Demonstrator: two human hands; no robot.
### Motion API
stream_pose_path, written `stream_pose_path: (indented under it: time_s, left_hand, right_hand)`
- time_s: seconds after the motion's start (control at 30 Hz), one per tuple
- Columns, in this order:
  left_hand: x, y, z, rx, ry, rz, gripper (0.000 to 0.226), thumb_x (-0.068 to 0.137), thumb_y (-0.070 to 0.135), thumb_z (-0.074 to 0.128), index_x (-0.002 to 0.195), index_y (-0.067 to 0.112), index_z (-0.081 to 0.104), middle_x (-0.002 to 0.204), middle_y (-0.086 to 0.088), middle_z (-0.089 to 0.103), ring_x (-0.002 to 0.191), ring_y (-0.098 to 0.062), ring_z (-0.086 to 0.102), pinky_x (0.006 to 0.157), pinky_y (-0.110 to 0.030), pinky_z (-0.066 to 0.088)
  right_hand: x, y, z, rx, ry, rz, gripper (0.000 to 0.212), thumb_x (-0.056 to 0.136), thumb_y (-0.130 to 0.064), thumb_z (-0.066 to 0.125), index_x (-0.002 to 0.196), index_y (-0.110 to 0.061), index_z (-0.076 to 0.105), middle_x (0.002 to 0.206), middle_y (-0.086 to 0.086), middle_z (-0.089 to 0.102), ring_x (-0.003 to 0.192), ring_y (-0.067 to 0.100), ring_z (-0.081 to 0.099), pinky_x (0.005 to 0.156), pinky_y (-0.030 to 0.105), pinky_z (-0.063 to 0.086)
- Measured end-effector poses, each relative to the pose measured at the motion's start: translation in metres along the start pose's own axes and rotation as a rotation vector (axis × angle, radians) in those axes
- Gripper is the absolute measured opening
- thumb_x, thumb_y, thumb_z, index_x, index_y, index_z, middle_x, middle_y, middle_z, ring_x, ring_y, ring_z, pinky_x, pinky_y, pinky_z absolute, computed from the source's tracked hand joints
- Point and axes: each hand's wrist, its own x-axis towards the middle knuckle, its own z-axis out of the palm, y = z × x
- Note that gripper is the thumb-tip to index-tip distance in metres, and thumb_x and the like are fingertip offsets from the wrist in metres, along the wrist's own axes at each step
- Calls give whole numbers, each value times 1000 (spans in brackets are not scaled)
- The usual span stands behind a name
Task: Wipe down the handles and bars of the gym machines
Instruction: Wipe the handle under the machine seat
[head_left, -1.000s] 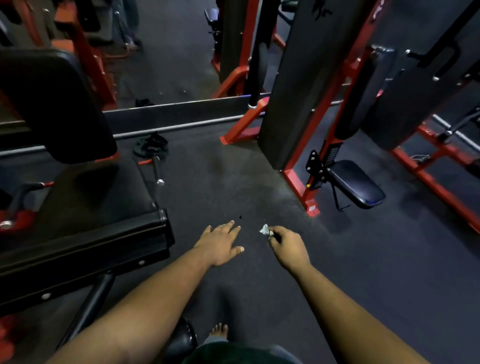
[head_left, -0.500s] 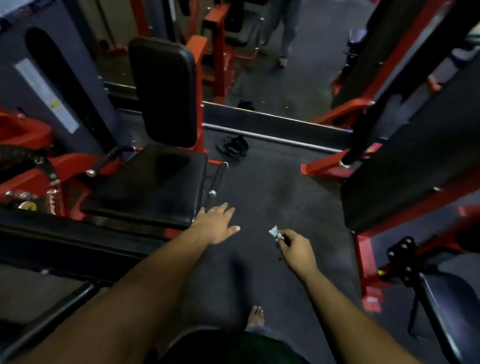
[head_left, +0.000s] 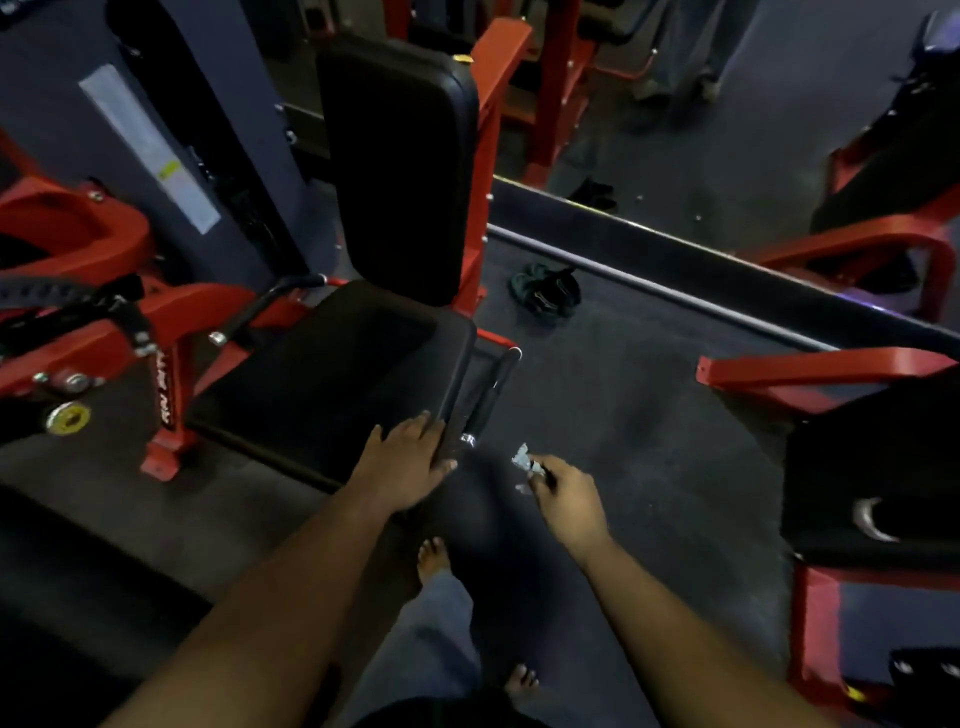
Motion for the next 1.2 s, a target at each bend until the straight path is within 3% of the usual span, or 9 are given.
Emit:
stream_pose_path:
  time_s: [0.3, 0.4, 0.63, 0.8, 0.93, 1.0, 1.07, 1.13, 1.2]
  left_hand:
    - [186, -46, 49, 2, -75, 25, 73, 105, 61, 30, 165, 24, 10, 173, -2, 3, 159, -22, 6, 125, -59, 9]
    - [241, -52, 64, 36, -25, 21, 74, 104, 61, 29, 165, 24, 8, 173, -2, 0, 159, -21, 4, 125, -58, 8]
    - [320, -89, 115, 62, 109, -7, 81, 100, 69, 14, 166, 22, 7, 173, 1, -6, 159, -18, -4, 126, -60, 2]
    - [335, -94, 135, 94, 189, 6, 83, 99, 68, 23, 165, 23, 1, 173, 1, -4, 159, -18, -3, 126, -60, 1]
    - [334, -94, 137, 103, 166, 5, 81, 100, 65, 23, 166, 22, 0, 173, -1, -5, 159, -20, -4, 125, -62, 3]
    - [334, -95, 134, 111, 143, -2, 81, 100, 65, 22, 165, 22, -1, 173, -1, -6, 159, -20, -5, 125, -62, 4]
    - [333, -94, 132, 126, 127, -6, 81, 100, 65, 20, 165, 21, -3, 173, -2, -8, 159, -20, -7, 125, -62, 3]
    - [332, -93, 131, 127, 124, -5, 82, 100, 65, 20, 165, 21, -2, 173, -2, -7, 159, -20, -6, 125, -62, 4]
    - [332, -93, 130, 128, 131, -1, 82, 100, 65, 20, 165, 21, -1, 173, -2, -6, 159, -21, -5, 125, -62, 4]
  right_hand:
    - [172, 42, 57, 59, 99, 83, 29, 102, -15, 58, 128, -19, 69, 121, -3, 71, 104, 6, 65, 98, 27, 52]
    - [233, 60, 64, 104, 112, 114, 31, 101, -14, 59, 130, -22, 64, 116, -5, 71, 102, 5, 66, 93, 26, 53]
    - [384, 102, 65, -22, 184, 79, 15, 96, -14, 62, 103, -25, 71, 91, -5, 72, 81, 9, 66, 74, 29, 54]
    - [461, 132, 83, -241, -20, 100, 19, 97, -16, 60, 107, -18, 76, 104, 12, 69, 93, 29, 67, 83, 33, 49]
    - [455, 128, 100, -420, -100, 74, 25, 100, -22, 57, 115, -10, 73, 127, 15, 60, 113, 32, 59, 97, 29, 46]
    - [432, 110, 98, -289, -78, 38, 18, 96, -13, 58, 105, -13, 74, 114, 9, 68, 112, 26, 63, 96, 20, 47]
    - [402, 88, 92, -100, -48, 8, 6, 91, -13, 66, 90, -16, 71, 104, 8, 75, 106, 24, 70, 95, 32, 53]
    - [368, 85, 86, -198, -131, -179, 3, 94, -19, 68, 91, -18, 69, 92, -3, 75, 88, 13, 70, 78, 29, 50]
    - [340, 84, 82, -467, -160, -416, 17, 98, -17, 60, 108, -20, 73, 98, -3, 65, 87, 10, 56, 75, 27, 44]
